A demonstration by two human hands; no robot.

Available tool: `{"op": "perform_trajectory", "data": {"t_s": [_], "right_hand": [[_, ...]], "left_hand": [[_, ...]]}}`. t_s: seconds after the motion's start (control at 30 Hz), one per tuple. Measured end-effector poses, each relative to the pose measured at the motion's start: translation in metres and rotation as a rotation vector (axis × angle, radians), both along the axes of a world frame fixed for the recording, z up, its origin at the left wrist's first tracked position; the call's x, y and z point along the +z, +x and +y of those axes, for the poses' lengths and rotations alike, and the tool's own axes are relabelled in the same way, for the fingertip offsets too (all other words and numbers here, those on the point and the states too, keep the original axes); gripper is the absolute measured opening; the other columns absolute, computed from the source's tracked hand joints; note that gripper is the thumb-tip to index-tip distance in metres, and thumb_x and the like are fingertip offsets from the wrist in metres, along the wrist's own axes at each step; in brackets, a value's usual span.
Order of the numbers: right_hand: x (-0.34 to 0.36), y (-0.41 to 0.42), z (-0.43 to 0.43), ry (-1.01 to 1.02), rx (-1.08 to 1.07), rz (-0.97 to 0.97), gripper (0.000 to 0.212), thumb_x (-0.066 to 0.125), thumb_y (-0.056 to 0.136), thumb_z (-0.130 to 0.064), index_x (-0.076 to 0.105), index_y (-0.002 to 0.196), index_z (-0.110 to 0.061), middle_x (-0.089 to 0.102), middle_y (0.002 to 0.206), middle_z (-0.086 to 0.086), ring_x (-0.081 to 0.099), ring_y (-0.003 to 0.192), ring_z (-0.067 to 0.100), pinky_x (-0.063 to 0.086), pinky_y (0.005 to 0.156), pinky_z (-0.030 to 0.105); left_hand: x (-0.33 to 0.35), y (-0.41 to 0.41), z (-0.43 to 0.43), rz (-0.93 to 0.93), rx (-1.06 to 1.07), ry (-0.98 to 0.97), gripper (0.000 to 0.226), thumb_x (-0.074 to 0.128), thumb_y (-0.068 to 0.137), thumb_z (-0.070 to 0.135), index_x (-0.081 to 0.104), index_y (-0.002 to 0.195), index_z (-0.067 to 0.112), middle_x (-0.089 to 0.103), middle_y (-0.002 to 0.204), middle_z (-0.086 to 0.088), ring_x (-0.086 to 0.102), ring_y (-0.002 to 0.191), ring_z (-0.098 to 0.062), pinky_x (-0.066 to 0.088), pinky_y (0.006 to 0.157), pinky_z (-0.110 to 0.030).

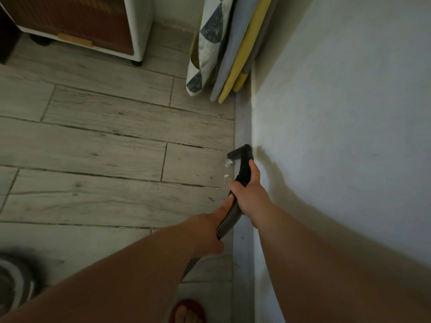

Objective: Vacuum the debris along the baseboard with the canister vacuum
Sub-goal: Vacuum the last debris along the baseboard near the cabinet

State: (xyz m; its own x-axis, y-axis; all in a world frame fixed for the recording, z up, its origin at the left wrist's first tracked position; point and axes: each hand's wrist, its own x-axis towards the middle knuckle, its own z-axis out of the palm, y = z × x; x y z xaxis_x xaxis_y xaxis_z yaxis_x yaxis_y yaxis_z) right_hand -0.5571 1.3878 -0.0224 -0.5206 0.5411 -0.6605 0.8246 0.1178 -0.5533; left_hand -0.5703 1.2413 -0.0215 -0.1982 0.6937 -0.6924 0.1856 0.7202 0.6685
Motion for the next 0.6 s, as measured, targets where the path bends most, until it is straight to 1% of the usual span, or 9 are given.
{"op": "perform_trajectory", "data": {"t_s": [0.07,0.13,0.2,0.3,0.37,0.43,0.5,0.6], "right_hand": [[0.001,0.005,-0.003,-0.002,-0.008,-0.004,0.083,0.057,0.096,-0.025,0.001,0.151,-0.049,0.051,0.133,0.006,0.058,0.085,0.016,0.056,0.079,0.04],[0.0,0.009,-0.007,-0.007,-0.016,0.003,0.082,0.056,0.096,-0.022,0.002,0.151,-0.048,0.05,0.133,0.006,0.057,0.084,0.015,0.056,0.076,0.039],[0.001,0.009,-0.011,-0.014,-0.041,-0.004,0.083,0.055,0.095,-0.019,0.002,0.151,-0.048,0.051,0.131,0.006,0.058,0.084,0.017,0.056,0.075,0.039],[0.003,0.012,-0.014,-0.032,-0.07,-0.001,0.083,0.054,0.095,-0.018,0.003,0.151,-0.049,0.051,0.131,0.006,0.06,0.086,0.02,0.056,0.073,0.039],[0.004,0.016,-0.015,-0.051,-0.093,0.017,0.083,0.055,0.094,-0.018,0.003,0.151,-0.05,0.049,0.13,0.004,0.06,0.09,0.021,0.057,0.078,0.043],[0.006,0.023,-0.017,-0.061,-0.107,0.031,0.082,0.055,0.094,-0.02,0.004,0.151,-0.05,0.049,0.124,0.002,0.06,0.091,0.022,0.057,0.083,0.048],[0.007,0.03,-0.019,-0.083,-0.136,0.046,0.081,0.055,0.094,-0.021,0.005,0.149,-0.052,0.05,0.124,0.002,0.062,0.093,0.024,0.056,0.085,0.05],[0.006,0.043,-0.022,-0.162,-0.282,0.126,0.078,0.056,0.094,-0.024,0.008,0.148,-0.053,0.047,0.13,0.003,0.062,0.099,0.025,0.057,0.085,0.05]], "left_hand": [[0.0,0.003,-0.003,0.002,-0.004,-0.008,0.108,0.061,0.087,0.02,-0.029,0.14,0.047,0.054,0.108,-0.004,0.052,0.074,-0.011,0.05,0.068,-0.024],[0.001,0.004,-0.006,0.011,-0.011,-0.015,0.108,0.062,0.087,0.02,-0.029,0.14,0.047,0.055,0.113,-0.006,0.054,0.079,-0.013,0.052,0.073,-0.025],[0.003,0.006,-0.009,0.02,-0.017,-0.03,0.109,0.062,0.087,0.019,-0.029,0.139,0.049,0.055,0.111,-0.006,0.055,0.082,-0.015,0.054,0.076,-0.027],[0.006,0.007,-0.013,0.022,-0.023,-0.03,0.109,0.062,0.086,0.019,-0.028,0.141,0.048,0.055,0.108,-0.006,0.053,0.079,-0.014,0.051,0.072,-0.026],[0.008,0.01,-0.014,0.027,-0.024,-0.017,0.109,0.062,0.087,0.018,-0.027,0.141,0.047,0.053,0.102,-0.004,0.052,0.078,-0.013,0.048,0.069,-0.025],[0.01,0.014,-0.016,0.037,-0.034,-0.016,0.108,0.062,0.087,0.019,-0.027,0.141,0.047,0.05,0.099,-0.001,0.051,0.078,-0.013,0.048,0.069,-0.025],[0.012,0.019,-0.018,0.061,-0.047,-0.017,0.106,0.061,0.088,0.019,-0.026,0.141,0.048,0.05,0.098,-0.001,0.052,0.077,-0.013,0.048,0.069,-0.024],[0.014,0.025,-0.021,0.195,-0.065,0.003,0.105,0.059,0.088,0.017,-0.025,0.14,0.051,0.05,0.091,0.0,0.053,0.075,-0.012,0.048,0.067,-0.026]]}}
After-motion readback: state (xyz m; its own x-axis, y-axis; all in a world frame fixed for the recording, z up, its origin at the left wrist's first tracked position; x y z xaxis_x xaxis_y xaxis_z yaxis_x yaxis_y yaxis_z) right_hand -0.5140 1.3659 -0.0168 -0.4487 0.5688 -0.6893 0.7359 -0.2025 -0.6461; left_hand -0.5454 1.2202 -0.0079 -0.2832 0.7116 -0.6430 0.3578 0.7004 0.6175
